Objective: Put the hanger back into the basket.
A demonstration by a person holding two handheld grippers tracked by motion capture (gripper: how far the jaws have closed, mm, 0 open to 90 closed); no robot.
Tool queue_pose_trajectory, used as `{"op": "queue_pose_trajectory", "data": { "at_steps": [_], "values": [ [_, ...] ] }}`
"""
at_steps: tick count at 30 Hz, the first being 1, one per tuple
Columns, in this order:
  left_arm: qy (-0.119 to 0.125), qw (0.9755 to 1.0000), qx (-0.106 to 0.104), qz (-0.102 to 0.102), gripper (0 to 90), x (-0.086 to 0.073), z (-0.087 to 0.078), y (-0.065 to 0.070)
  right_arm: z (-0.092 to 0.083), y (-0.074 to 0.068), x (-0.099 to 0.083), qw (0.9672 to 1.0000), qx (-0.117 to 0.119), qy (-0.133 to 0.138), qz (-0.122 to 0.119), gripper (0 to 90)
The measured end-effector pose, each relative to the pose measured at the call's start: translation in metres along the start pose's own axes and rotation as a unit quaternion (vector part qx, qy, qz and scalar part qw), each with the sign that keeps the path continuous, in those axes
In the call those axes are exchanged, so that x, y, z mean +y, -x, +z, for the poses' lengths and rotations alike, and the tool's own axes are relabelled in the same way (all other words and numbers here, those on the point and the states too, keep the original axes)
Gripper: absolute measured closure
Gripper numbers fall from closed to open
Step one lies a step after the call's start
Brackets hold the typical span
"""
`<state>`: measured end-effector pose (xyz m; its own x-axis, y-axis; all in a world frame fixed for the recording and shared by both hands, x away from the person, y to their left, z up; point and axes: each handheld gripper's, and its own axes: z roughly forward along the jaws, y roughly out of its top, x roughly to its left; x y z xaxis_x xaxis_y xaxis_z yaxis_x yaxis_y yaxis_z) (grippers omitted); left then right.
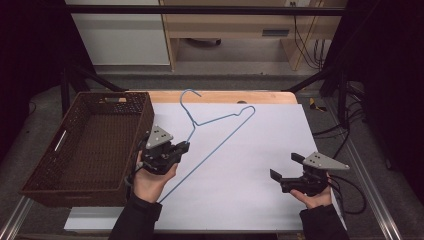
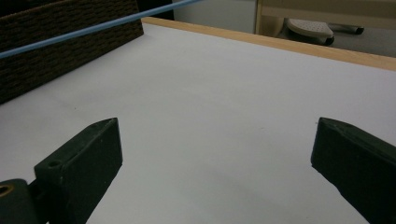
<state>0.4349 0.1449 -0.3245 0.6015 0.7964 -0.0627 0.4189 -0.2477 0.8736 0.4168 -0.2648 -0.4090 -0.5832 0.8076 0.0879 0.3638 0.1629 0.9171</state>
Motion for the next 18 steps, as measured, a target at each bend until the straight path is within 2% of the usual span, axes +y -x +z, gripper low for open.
{"op": "queue_pose_trajectory", "data": {
  "at_steps": [3,7,9,10,15,18],
  "values": [
    [0.004,1.0,0.004,-0.002,87.2,0.003,-0.004,-0.006,-0.001,-0.001,-0.001,1.0,0.001,0.0,-0.004,2.3],
    [0.009,0.9998,0.014,-0.004,87.3,0.01,-0.013,-0.021,0.0,-0.001,-0.002,1.0,0.002,-0.003,-0.004,2.2],
    [0.011,0.9998,0.018,-0.004,87.2,0.012,-0.014,-0.024,0.0,-0.001,-0.002,1.0,0.002,-0.004,-0.004,2.2],
    [0.011,0.9996,0.026,-0.002,87.2,0.014,-0.017,-0.029,0.0,0.0,-0.002,1.0,0.002,-0.005,-0.006,2.2],
    [0.015,0.9991,0.039,0.001,87.2,0.02,-0.026,-0.039,0.001,0.0,-0.003,0.9999,0.003,-0.009,-0.009,2.4],
    [0.015,0.9984,0.054,0.005,87.2,0.025,-0.035,-0.051,0.002,-0.001,-0.003,0.9999,0.003,-0.009,-0.007,2.5]
  ]
}}
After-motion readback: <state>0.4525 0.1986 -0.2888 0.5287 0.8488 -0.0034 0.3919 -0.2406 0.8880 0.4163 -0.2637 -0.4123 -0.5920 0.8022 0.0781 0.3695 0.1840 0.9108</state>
